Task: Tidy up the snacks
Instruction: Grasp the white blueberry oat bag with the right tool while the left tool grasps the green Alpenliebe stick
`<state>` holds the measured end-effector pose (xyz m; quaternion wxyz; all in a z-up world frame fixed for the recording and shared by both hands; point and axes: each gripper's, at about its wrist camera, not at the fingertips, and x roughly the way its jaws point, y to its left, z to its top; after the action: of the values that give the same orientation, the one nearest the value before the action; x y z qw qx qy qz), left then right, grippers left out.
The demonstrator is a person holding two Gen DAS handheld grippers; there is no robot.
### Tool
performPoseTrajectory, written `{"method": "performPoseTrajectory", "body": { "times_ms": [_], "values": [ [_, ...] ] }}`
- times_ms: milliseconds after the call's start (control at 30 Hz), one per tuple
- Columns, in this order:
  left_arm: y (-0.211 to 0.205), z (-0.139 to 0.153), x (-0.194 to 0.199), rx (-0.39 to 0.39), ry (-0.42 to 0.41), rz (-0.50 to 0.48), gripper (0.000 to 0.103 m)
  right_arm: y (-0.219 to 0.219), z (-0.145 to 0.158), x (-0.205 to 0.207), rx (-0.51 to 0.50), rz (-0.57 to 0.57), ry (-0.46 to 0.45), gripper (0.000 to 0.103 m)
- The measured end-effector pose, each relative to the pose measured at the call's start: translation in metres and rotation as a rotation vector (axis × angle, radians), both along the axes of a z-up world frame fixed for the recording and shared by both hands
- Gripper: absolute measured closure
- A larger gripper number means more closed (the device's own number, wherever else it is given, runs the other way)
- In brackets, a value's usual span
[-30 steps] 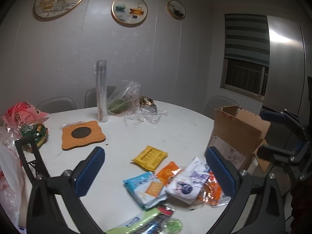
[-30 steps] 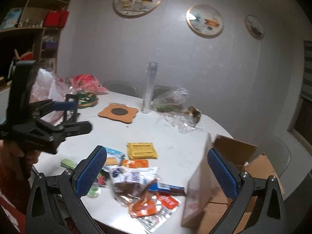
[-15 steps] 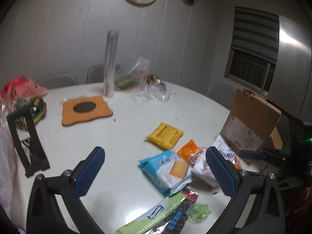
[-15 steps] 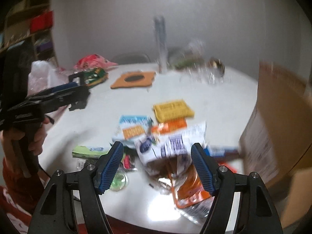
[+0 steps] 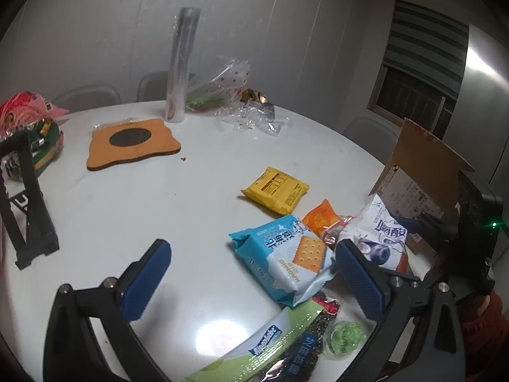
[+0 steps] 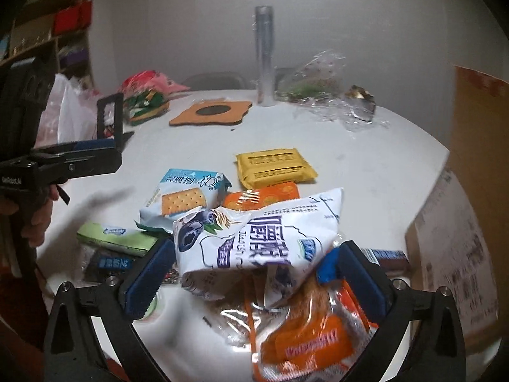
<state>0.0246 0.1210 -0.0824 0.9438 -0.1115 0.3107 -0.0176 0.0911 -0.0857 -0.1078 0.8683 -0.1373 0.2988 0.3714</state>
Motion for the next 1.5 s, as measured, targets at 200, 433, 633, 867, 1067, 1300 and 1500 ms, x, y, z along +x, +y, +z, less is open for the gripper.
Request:
{"method": "performPoseTrajectory", "body": {
  "times_ms": [200,433,633,867,1067,1300,1500],
  "values": [
    [0.0,-0.007,0.004,-0.015,0.031,-0.008,0.001,0.018,-0.012,0.015,-0.058,0.059,0.016,0.0],
    [-0.002,-0.014,-0.003,-0.026,0.055,-0.028,0.001,0.022,-0.017,0.008,-0.105,0.055,-0.049,0.019],
    [-0.002,-0.024,-0.016,-0.01,0.092,-0.078,0.001,0.014,-0.012,0.001,-0.084,0.038,-0.086,0.042],
    [0.004,-0.041,-0.032,0.007,0.155,-0.164,0.018,0.003,0.001,-0.003,-0.002,0.032,-0.052,0.047],
    [0.008,-0.051,-0.043,-0.03,0.177,-0.242,0.046,-0.002,0.003,-0.013,0.012,0.027,-0.032,0.047],
    [-0.005,-0.05,-0.055,-0.007,0.186,-0.322,0.064,-0.006,0.007,-0.022,0.034,0.023,-0.029,0.047],
    [-0.013,-0.049,-0.043,-0.002,0.185,-0.364,0.064,-0.005,0.01,-0.021,0.038,0.044,-0.014,0.047]
  ]
}}
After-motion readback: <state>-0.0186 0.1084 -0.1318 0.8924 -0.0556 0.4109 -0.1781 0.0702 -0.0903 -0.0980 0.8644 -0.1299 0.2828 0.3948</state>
